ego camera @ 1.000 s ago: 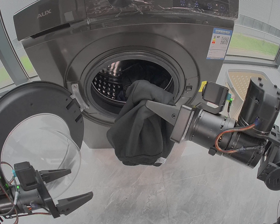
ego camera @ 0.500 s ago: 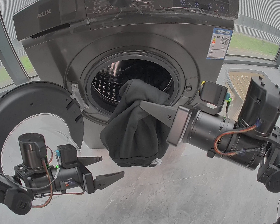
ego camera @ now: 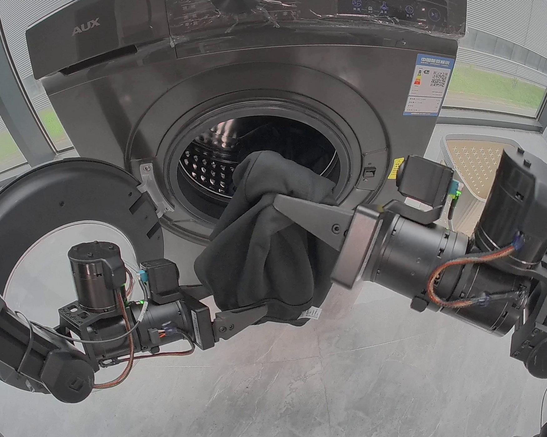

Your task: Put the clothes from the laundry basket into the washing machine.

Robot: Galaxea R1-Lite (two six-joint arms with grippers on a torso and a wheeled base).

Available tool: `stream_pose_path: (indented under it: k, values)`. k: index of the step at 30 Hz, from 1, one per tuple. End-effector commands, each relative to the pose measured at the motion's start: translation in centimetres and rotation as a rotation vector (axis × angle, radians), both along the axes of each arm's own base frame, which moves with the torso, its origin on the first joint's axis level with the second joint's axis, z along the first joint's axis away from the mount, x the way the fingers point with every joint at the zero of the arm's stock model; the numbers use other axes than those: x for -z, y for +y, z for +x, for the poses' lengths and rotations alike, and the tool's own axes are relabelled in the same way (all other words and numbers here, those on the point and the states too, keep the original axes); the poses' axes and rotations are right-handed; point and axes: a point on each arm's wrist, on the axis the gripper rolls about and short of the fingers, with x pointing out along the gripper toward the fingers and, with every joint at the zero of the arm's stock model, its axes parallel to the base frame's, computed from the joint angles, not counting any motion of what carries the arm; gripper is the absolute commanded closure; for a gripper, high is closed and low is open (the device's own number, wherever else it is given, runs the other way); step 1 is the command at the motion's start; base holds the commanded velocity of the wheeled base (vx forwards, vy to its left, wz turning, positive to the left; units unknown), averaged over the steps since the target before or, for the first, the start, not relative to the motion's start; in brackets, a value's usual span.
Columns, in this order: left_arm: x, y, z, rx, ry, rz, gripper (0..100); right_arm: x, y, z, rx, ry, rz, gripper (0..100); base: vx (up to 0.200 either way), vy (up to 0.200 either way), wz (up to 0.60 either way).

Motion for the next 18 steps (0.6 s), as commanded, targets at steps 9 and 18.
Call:
stream_pose_path:
  k: [9, 18]
  values:
    - [-1.3, -2.0, -3.3, 0.094, -0.070, -0.031, 0, 0.1, -0.2, 0.4, 0.013, 0.000, -0.004, 100, 0.000, 0.000, 0.00]
    - [-2.0, -1.3, -6.0, 0.102, -0.091, -0.036, 0, 0.5, -0.5, 1.4, 0.048, -0.018, -0.034, 100, 0.000, 0.000, 0.00]
